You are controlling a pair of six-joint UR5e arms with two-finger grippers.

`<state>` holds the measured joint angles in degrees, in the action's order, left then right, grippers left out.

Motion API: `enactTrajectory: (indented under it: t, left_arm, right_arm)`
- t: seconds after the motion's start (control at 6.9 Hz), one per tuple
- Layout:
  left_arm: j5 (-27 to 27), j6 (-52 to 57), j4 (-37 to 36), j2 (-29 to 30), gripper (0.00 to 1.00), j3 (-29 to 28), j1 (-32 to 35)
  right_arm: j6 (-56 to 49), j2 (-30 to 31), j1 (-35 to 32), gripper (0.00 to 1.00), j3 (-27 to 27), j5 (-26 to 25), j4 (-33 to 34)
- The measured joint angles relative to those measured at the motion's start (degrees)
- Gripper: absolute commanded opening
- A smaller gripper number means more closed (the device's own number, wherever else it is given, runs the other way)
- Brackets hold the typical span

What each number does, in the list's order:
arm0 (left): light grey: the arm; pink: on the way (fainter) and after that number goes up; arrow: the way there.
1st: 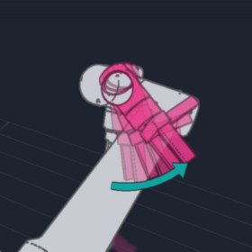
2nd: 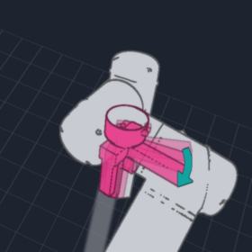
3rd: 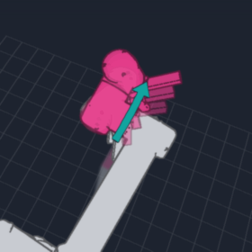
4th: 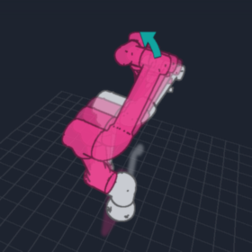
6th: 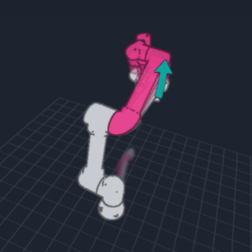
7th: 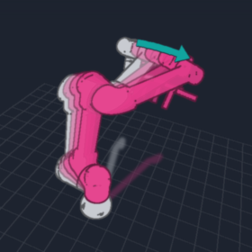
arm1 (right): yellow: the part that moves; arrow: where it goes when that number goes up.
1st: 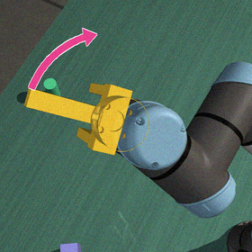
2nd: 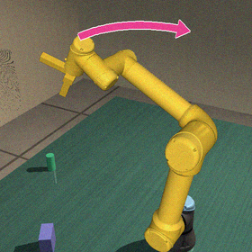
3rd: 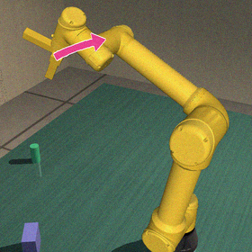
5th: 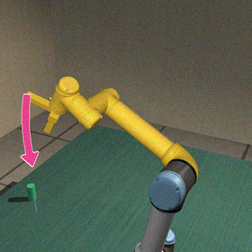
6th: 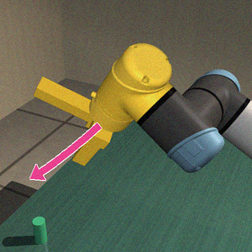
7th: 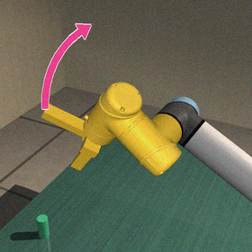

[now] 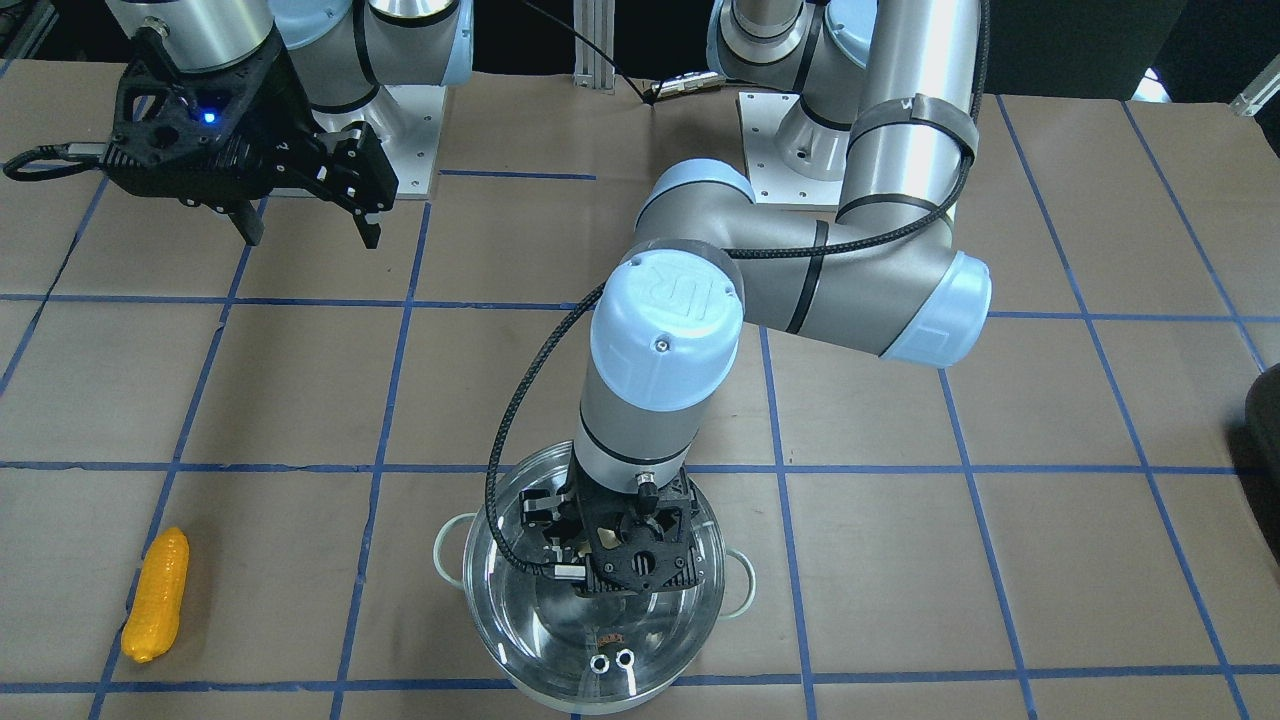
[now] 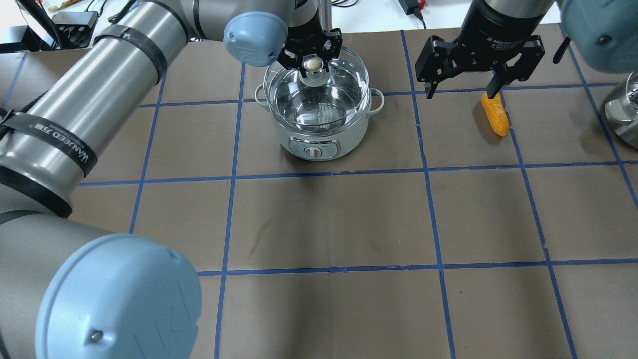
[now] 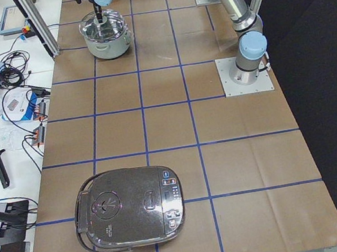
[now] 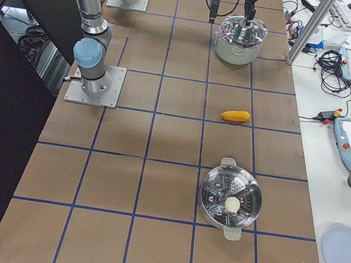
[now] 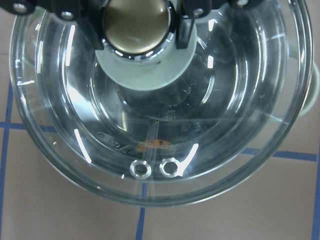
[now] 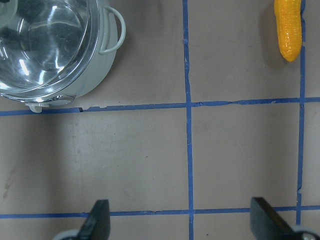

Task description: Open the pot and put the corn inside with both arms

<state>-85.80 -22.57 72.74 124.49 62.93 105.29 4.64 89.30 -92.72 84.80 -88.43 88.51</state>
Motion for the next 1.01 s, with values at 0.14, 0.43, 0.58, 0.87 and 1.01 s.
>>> enactTrajectory:
  t: [0.14,0.43,0.58,0.87,1.01]
  left_arm:
    - [-0.03,2.9,3.07,-1.43,0.19,-0.95,-2.01]
    - [0.6,17.34,7.38,-4.48,0.18,0.84,-11.89]
    - [0.78,25.52,7.51,-5.24,0.15,3.44,-17.51]
    - [0.68,33.26,1.07,-4.85,0.15,11.05,-23.85]
    - [0.51,35.06,-5.1,-4.2,0.15,15.41,-24.82]
  right_arm:
    - [-0.21,-0.12,0.32,0.99,-0.2,-0.1,0.04]
    - [-4.61,-2.09,4.98,1.0,-2.41,-0.43,-1.06]
    - [-9.56,-5.64,9.38,0.99,-3.18,-0.48,-0.44]
    - [-17.58,-15.52,16.7,0.99,-3.17,-0.47,7.01]
    - [-19.73,-20.92,17.94,0.99,-2.91,-0.49,13.31]
